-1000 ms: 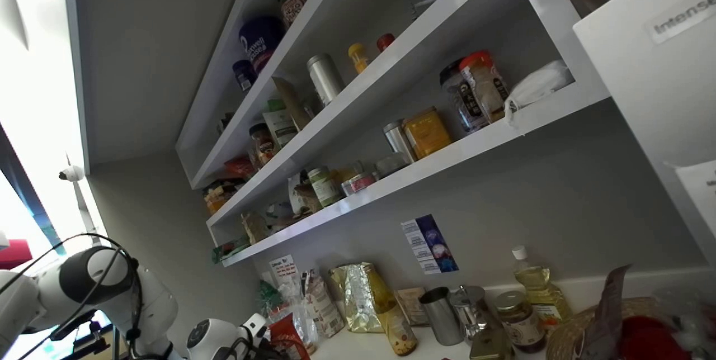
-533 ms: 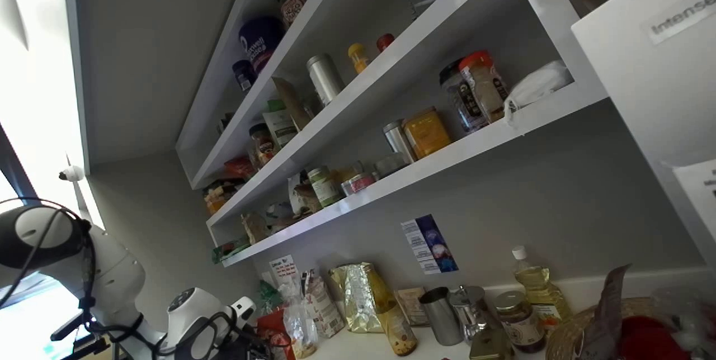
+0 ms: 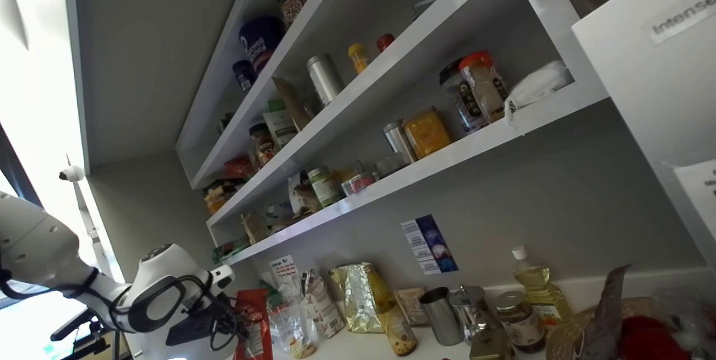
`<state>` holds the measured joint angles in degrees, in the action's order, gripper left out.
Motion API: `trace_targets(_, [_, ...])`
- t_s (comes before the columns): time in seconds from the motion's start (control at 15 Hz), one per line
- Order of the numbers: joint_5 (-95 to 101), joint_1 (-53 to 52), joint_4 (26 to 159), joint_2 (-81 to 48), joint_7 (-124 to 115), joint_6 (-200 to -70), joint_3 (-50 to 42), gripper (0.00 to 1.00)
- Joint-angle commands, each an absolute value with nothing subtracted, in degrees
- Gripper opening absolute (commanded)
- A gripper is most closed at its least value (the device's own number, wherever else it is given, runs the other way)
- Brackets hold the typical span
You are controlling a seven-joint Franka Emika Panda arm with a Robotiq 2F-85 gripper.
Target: Move the orange packet to the right side of the bottom shelf
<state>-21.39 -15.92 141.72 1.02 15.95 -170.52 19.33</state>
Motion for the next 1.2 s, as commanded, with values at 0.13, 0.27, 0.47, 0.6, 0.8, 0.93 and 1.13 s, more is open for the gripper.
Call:
trace_targets(0.13, [-26.19, -9.47, 145.54, 15.2, 15.95, -162.42, 12.32, 0.01])
trace_targets(0.27, [-21.63, -7.57, 145.8, 17.66, 12.43, -161.38, 6.54, 0.01])
trace_targets(0.47, [-16.14, -1.66, 144.21, 19.15, 9.82, -160.31, 0.02, 0.01])
trace_targets(0.6, [-14.06, 1.78, 142.03, 18.91, 8.99, -160.31, -4.6, 0.01])
trace_targets(0.8, [-13.96, 5.54, 136.1, 16.17, 9.25, -162.02, -11.2, 0.01])
trace_targets(0.93, [-15.03, 6.72, 130.55, 13.85, 10.07, -162.7, -15.04, 0.01])
trace_targets(1.13, [-18.38, 7.01, 120.0, 8.98, 12.53, -161.5, -19.29, 0.01])
